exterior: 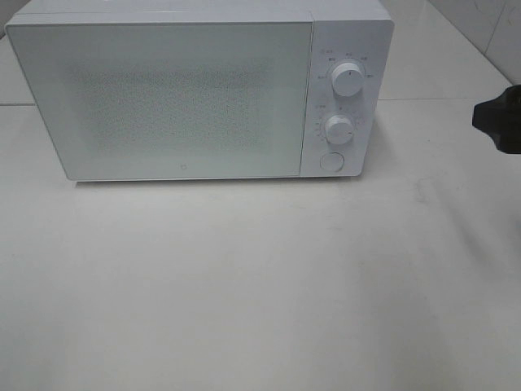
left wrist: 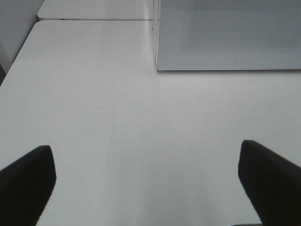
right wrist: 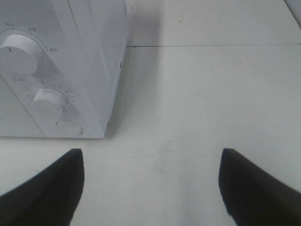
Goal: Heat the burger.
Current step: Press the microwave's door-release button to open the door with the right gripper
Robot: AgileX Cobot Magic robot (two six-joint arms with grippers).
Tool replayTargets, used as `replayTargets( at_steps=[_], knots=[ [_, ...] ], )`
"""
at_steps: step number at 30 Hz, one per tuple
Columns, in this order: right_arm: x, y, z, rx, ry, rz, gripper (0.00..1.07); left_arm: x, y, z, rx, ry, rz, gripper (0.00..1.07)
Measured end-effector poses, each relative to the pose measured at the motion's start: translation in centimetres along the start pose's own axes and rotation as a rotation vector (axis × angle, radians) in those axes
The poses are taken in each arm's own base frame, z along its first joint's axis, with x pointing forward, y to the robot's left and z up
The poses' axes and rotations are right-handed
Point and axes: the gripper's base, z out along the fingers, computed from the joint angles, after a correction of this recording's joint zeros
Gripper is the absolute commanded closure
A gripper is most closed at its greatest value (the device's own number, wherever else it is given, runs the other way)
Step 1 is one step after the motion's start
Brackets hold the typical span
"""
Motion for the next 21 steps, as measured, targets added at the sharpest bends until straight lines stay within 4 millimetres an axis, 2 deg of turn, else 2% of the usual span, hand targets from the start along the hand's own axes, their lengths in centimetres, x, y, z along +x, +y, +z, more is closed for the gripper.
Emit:
replayTargets(
  at_steps=[1, 8, 15, 16, 18, 21],
  knots=[
    [0.6, -0.1, 0.7, -0.005, -0.026, 0.0, 0.31, 0.0, 0.0, 0.0, 0.0, 0.0, 0.0, 0.09],
    [2.1, -0.3, 2.4, -0.016, -0.129, -0.023, 0.31, 0.0, 0.0, 0.0, 0.0, 0.0, 0.0, 0.09],
    [4.2, -1.2, 3.8, 0.07, -0.224, -0.054, 0.31, 0.0, 0.0, 0.0, 0.0, 0.0, 0.0, 0.09],
    [4.2, -1.2, 3.8, 0.07, -0.224, -0.054, 0.31, 0.0, 0.0, 0.0, 0.0, 0.0, 0.0, 0.09],
    [5.5, -0.4, 4.4, 0.085, -0.219, -0.09, 0.31, 0.0, 0.0, 0.0, 0.0, 0.0, 0.0, 0.09],
    [5.8, -0.1, 4.6, 0.086, -0.216, -0.098, 0.31, 0.0, 0.0, 0.0, 0.0, 0.0, 0.0, 0.09]
  ],
)
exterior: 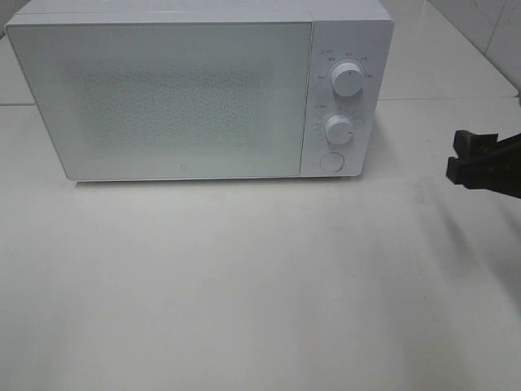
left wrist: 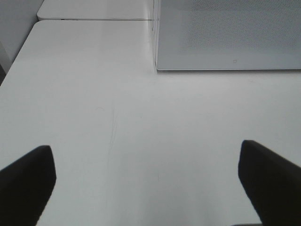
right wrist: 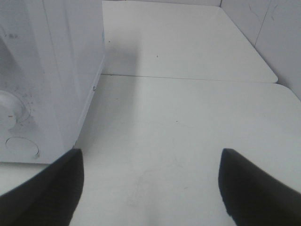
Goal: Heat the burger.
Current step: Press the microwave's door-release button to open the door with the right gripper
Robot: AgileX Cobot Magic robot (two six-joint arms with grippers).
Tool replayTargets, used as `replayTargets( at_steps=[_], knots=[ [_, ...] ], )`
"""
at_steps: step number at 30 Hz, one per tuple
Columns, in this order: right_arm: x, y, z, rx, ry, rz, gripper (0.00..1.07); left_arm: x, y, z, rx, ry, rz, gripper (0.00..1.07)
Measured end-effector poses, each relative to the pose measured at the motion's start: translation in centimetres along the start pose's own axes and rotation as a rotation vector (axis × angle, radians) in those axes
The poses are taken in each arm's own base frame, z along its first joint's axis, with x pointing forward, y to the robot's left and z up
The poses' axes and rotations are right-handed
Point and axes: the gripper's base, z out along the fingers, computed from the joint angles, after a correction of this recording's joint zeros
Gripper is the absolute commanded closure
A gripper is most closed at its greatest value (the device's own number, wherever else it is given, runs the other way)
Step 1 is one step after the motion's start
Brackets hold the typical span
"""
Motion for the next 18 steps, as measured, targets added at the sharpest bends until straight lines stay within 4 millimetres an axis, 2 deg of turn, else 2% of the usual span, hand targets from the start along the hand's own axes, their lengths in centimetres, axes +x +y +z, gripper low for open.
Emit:
replayTargets(
  at_steps=[2, 8, 10, 13, 15, 18],
  knots=[
    [0.8, 1.3, 0.3, -0.005, 0.009, -0.023, 0.31, 0.0, 0.0, 0.0, 0.0, 0.0, 0.0, 0.09],
    [1.9, 3.3, 0.4, -0.013, 0.008, -0.041, 0.31, 0.0, 0.0, 0.0, 0.0, 0.0, 0.0, 0.09],
    [2.8, 4.9, 0.3, -0.03, 0.02, -0.057, 0.31, 0.0, 0.0, 0.0, 0.0, 0.0, 0.0, 0.09],
    [3.1, 5.2, 0.2, -0.03, 0.028, -0.058, 0.31, 0.0, 0.0, 0.0, 0.0, 0.0, 0.0, 0.09],
    [3.5, 6.5, 0.4, -0.027, 0.038, -0.047, 0.31, 0.0, 0.0, 0.0, 0.0, 0.0, 0.0, 0.09],
    [3.5, 6.9, 0.5, -0.031, 0.037, -0.047, 0.31, 0.0, 0.0, 0.0, 0.0, 0.0, 0.0, 0.09]
  ],
)
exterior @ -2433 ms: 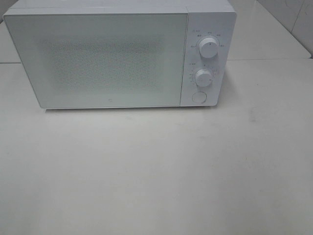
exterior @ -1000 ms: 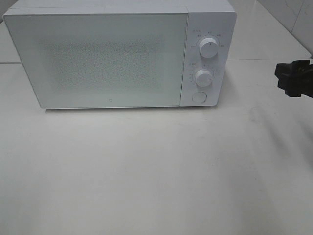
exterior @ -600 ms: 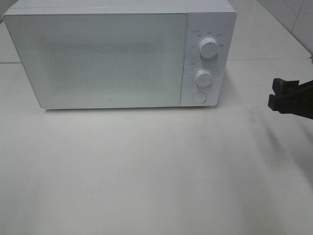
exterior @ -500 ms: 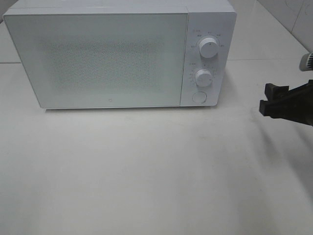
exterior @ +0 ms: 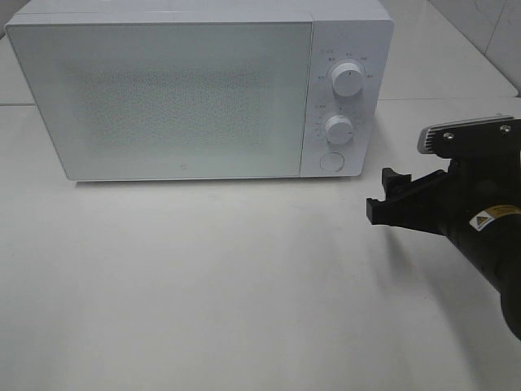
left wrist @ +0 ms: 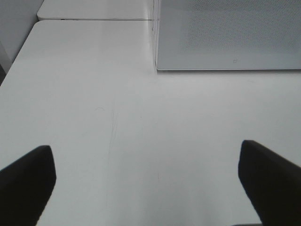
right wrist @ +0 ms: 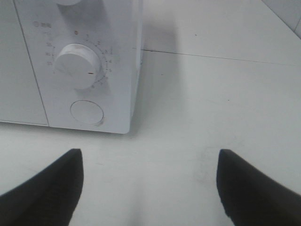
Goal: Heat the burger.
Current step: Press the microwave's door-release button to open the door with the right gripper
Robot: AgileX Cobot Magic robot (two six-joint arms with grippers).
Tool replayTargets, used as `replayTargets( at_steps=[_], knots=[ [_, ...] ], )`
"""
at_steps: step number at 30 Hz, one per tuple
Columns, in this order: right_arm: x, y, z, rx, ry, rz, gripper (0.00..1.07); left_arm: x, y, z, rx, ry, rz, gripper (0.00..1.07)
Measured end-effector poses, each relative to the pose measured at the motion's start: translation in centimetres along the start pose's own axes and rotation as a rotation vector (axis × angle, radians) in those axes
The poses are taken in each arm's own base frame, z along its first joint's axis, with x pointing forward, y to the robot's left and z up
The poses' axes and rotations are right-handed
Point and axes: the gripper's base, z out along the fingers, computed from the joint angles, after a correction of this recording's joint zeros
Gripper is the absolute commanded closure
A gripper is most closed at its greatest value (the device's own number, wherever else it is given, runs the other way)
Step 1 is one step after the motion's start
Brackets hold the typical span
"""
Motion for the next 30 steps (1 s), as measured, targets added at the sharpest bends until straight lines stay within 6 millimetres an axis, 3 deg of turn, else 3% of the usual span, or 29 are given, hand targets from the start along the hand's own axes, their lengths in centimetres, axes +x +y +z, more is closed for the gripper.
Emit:
replayTargets(
  at_steps=[2, 5, 12, 24, 30],
  knots=[
    [0.1, 1.4, 0.4, -0.009, 0.003, -0.001, 0.31, 0.0, 0.0, 0.0, 0.0, 0.0, 0.0, 0.09],
    [0.1, 1.8, 0.5, -0.009, 0.004, 0.003, 0.31, 0.0, 0.0, 0.0, 0.0, 0.0, 0.0, 0.09],
    [0.3, 4.6, 1.2, -0.025, 0.008, 0.004, 0.31, 0.0, 0.0, 0.0, 0.0, 0.0, 0.0, 0.09],
    [0.6, 5.4, 1.3, -0.031, 0.022, 0.012, 0.33, 0.0, 0.0, 0.0, 0.0, 0.0, 0.0, 0.09],
    [0.6, 5.4, 1.3, -0.026, 0.025, 0.193, 0.4, 0.0, 0.0, 0.0, 0.0, 0.0, 0.0, 0.09]
  ],
)
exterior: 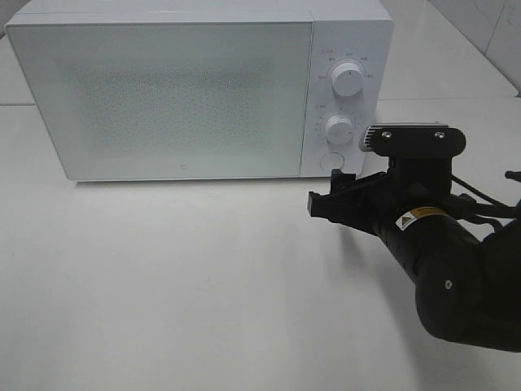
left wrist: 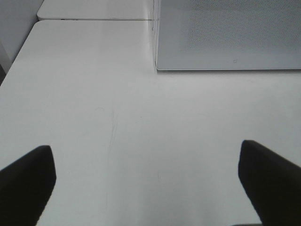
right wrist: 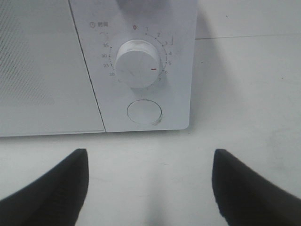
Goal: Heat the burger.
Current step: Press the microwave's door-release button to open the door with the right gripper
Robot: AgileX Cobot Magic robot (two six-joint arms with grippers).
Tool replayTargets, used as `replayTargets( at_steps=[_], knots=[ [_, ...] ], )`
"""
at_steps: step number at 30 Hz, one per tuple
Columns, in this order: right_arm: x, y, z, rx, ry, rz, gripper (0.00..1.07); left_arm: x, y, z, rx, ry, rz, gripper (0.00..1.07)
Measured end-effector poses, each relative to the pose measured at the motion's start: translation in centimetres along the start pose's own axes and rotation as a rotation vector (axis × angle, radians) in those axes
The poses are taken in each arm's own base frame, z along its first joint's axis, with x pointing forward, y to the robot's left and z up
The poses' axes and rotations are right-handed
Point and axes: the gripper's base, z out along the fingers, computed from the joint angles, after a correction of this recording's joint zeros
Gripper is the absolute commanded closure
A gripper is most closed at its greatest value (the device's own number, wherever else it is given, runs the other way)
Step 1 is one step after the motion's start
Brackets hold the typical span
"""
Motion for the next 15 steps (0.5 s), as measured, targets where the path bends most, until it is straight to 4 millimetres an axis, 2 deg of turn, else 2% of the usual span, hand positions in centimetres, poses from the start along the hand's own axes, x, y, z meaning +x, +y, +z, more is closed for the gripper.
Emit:
replayTargets(
  at_steps=[4, 5, 7, 8, 9, 10, 11, 12, 13, 15],
  knots=[
    [0.0, 0.0, 0.0, 0.0, 0.0, 0.132, 0.46, 0.0, 0.0, 0.0, 0.0, 0.0, 0.0, 0.09],
    [0.0, 0.0, 0.0, 0.0, 0.0, 0.258, 0.51, 0.0, 0.0, 0.0, 0.0, 0.0, 0.0, 0.09],
    [0.0, 0.0, 0.0, 0.0, 0.0, 0.313, 0.55, 0.0, 0.0, 0.0, 0.0, 0.0, 0.0, 0.09],
    [0.0, 0.0, 0.0, 0.0, 0.0, 0.46, 0.6, 0.0, 0.0, 0.0, 0.0, 0.0, 0.0, 0.09],
    [0.0, 0.0, 0.0, 0.0, 0.0, 0.46, 0.6, 0.0, 0.0, 0.0, 0.0, 0.0, 0.0, 0.09],
    [0.0, 0.0, 0.0, 0.0, 0.0, 0.535, 0.64, 0.0, 0.0, 0.0, 0.0, 0.0, 0.0, 0.09],
    [0.0, 0.0, 0.0, 0.0, 0.0, 0.673, 0.71, 0.0, 0.0, 0.0, 0.0, 0.0, 0.0, 0.09],
    [0.0, 0.0, 0.0, 0.0, 0.0, 0.673, 0.71, 0.0, 0.0, 0.0, 0.0, 0.0, 0.0, 0.09],
    [0.0, 0.0, 0.0, 0.0, 0.0, 0.823, 0.79, 0.0, 0.0, 0.0, 0.0, 0.0, 0.0, 0.09],
    [0.0, 0.0, 0.0, 0.0, 0.0, 0.879, 0.82, 0.0, 0.0, 0.0, 0.0, 0.0, 0.0, 0.09]
  ],
)
